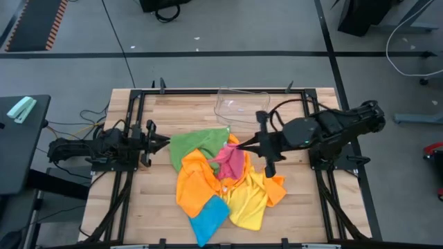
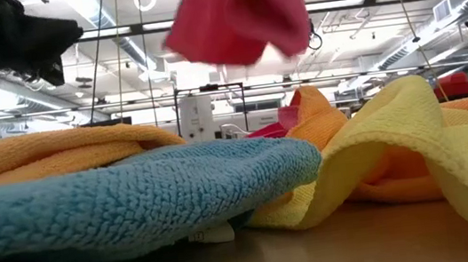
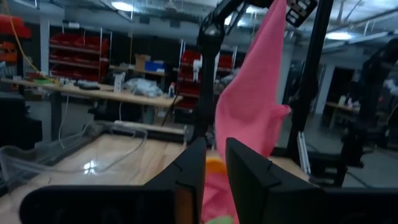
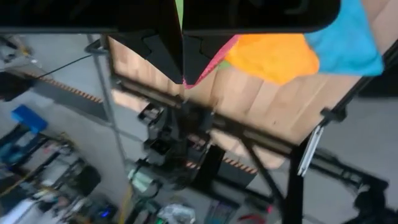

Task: Fold microfiber towels
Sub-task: Fold the pink microfiber cloth

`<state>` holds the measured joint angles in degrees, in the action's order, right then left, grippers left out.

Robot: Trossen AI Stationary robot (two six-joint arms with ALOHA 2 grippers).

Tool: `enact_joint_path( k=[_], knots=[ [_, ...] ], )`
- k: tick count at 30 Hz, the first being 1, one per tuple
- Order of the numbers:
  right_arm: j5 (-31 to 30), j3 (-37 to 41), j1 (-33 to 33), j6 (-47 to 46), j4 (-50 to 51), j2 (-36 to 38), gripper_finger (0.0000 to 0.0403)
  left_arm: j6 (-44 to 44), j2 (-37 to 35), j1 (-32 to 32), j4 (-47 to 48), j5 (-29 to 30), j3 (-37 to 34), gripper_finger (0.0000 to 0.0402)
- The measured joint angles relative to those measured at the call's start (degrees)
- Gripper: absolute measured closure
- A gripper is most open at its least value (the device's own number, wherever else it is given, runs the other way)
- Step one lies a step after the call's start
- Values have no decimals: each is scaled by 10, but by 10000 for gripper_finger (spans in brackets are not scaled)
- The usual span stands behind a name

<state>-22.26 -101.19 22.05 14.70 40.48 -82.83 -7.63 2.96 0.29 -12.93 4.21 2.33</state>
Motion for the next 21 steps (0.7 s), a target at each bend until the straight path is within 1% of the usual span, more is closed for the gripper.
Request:
enact_joint_path(
  k=[3, 5, 10, 11, 12, 13, 16, 17, 18, 19, 21],
  knots=[
    [-32, -19, 8, -8, -1, 1, 402, -10, 0, -1, -9, 0, 0, 332],
    [-26, -20, 12, -18, 6, 1, 402, -8, 0, -1, -20, 1, 0, 331],
    [70, -16, 26, -41, 38, 0, 402, -7, 0, -1, -50, 9, 0, 333],
    [79, -16, 27, -40, 37, 0, 402, -5, 0, -1, -53, 9, 0, 335],
    [77, -16, 28, -39, 36, 0, 402, 2, 0, -1, -59, 12, 0, 336],
    [61, -16, 30, -40, 35, 0, 402, 13, 0, -1, -71, 13, 0, 337],
    [-36, -17, 29, -62, 36, 2, 402, 46, 0, -1, -105, 18, 0, 340],
    [-57, -17, 29, -69, 39, 2, 402, 55, 0, -1, -121, 21, 0, 340],
    [-63, -16, 28, -74, 41, 2, 402, 65, 0, -1, -140, 23, 0, 339],
    [-54, -14, 28, -77, 43, 2, 402, 72, 0, -1, -160, 26, 0, 339],
    [-13, -7, 28, -67, 46, 1, 402, 86, 0, -1, -187, 26, 0, 338]
  ],
)
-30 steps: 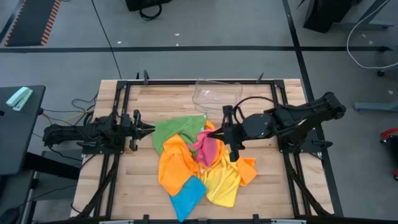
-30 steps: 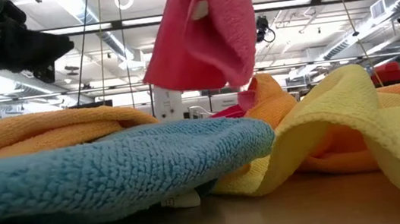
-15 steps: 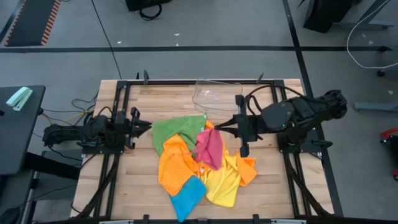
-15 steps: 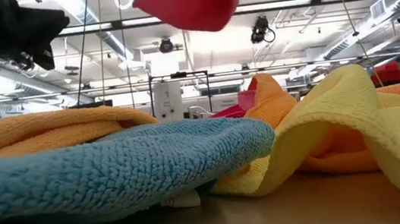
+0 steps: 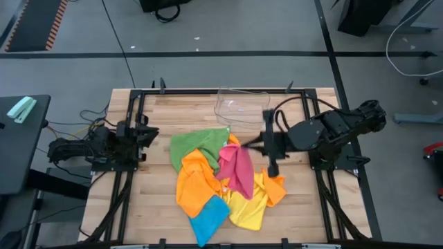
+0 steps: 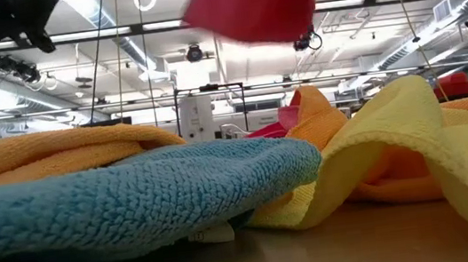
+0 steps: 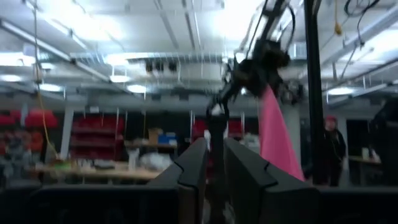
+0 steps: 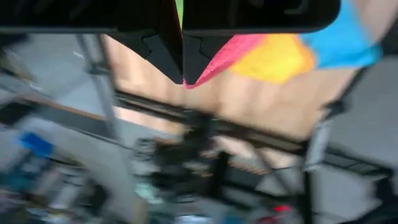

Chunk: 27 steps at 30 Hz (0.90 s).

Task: Fold microfiber towels
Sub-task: Fold the pink microfiber cloth

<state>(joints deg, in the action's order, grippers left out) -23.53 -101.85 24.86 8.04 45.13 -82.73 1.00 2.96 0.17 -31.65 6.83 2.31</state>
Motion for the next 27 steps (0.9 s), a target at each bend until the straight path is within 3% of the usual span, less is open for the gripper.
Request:
enact_joint_path(
  k=[2, 5, 9, 12, 16, 20, 23, 24, 27],
  knots=[
    [-14, 5, 1, 6, 0, -1, 402, 1, 0, 0, -16, 0, 0, 340],
    [-108, 5, 0, -29, -1, -1, 402, -3, 0, 0, -33, 9, 0, 343],
    [-54, 5, -2, -3, -2, -6, 402, -18, 8, 0, -51, 13, 0, 347],
    [-132, 6, 1, -11, -1, -8, 402, -32, 32, 0, -63, 13, 9, 351],
    [-20, 5, -9, 23, 8, -8, 402, -51, 91, 0, -63, 13, 34, 355],
    [-128, 5, -9, -21, 18, -8, 402, -56, 174, 0, -63, 13, 65, 359],
    [-83, 5, -12, -22, 32, -8, 402, -63, 238, 0, -62, 13, 87, 360],
    [-99, 5, -10, -31, 31, -11, 402, -62, 258, 0, -61, 13, 95, 360],
    [-212, 6, -7, -63, 33, -12, 402, -59, 315, 1, -61, 9, 119, 361]
  ],
)
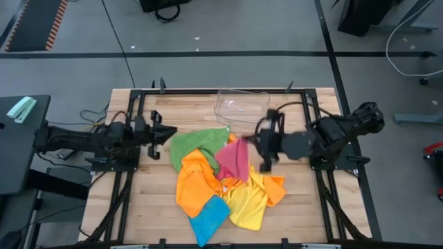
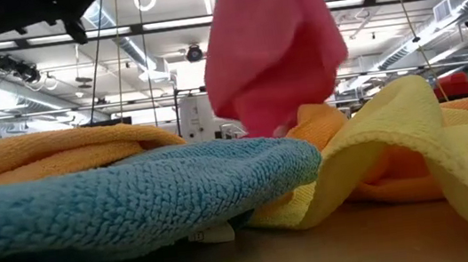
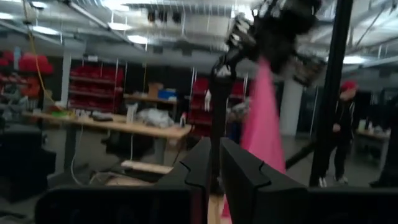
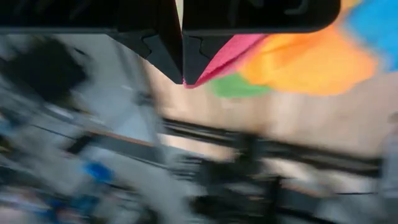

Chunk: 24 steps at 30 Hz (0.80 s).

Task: Fold microfiber towels
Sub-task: Fold the pink microfiber cloth

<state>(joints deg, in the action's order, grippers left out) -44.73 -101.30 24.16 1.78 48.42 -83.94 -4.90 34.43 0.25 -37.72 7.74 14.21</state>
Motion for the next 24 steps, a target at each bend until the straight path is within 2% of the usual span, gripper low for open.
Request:
enact_joint_path(
  k=[3, 7, 20, 24],
  knots=[
    [-19, -1, -10, 1, -7, 3, 402, 14, 50, 0, 18, -22, 22, 359],
    [-75, 0, -14, -25, -9, 1, 402, 29, 110, 0, 27, -27, 50, 348],
    [-76, -1, -35, -74, -9, 2, 402, 77, 290, 72, 33, -26, 133, 294],
    [-75, -1, -35, -68, -9, 2, 402, 109, 348, 97, 34, 17, 166, 279]
  ],
)
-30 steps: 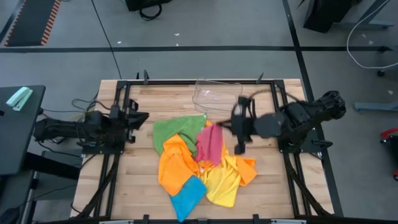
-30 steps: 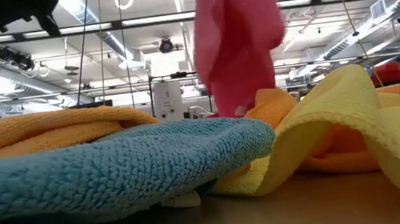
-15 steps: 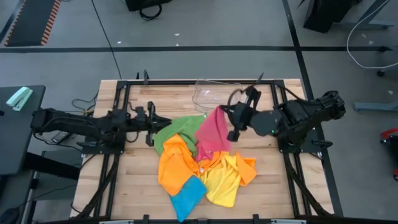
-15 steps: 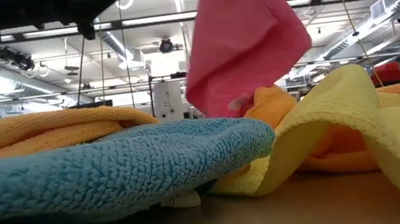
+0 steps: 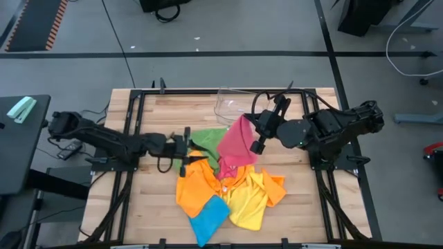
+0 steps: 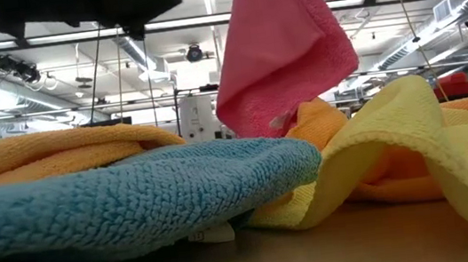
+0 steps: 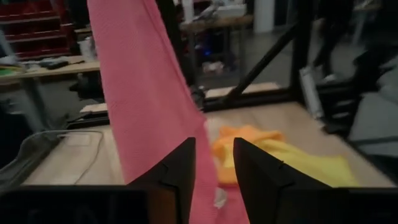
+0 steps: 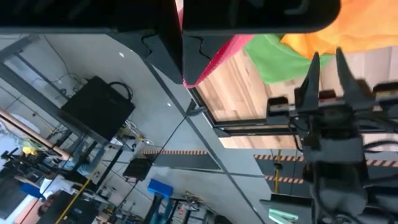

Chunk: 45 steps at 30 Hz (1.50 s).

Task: Fold microfiber towels
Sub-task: Fold the pink microfiber cloth

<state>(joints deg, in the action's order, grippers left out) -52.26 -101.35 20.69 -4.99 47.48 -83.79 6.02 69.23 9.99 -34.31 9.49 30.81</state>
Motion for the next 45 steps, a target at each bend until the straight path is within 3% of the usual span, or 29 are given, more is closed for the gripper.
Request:
enact_joint_path(
  k=[5, 12, 20, 26, 31, 38, 45],
  knots=[
    [-3, 0, -1, 5, 0, 0, 402, 61, 76, 34, 3, 103, 59, 250],
    [-3, 0, -2, 5, 0, 0, 402, 98, 191, 59, 52, 192, 170, 220],
    [-3, 0, -12, 5, 0, 0, 402, 245, 341, 85, 75, 353, 301, 189],
    [-2, 0, -12, 5, 0, 0, 402, 308, 431, 105, 81, 417, 394, 168],
    [-2, 0, -12, 4, 0, 0, 402, 367, 503, 112, 79, 432, 470, 165],
    [-2, 0, -12, 3, 0, 0, 402, 486, 590, 107, 81, 567, 548, 169],
    [-2, 0, -12, 3, 1, 0, 401, 530, 621, 103, 80, 665, 592, 188]
  ],
)
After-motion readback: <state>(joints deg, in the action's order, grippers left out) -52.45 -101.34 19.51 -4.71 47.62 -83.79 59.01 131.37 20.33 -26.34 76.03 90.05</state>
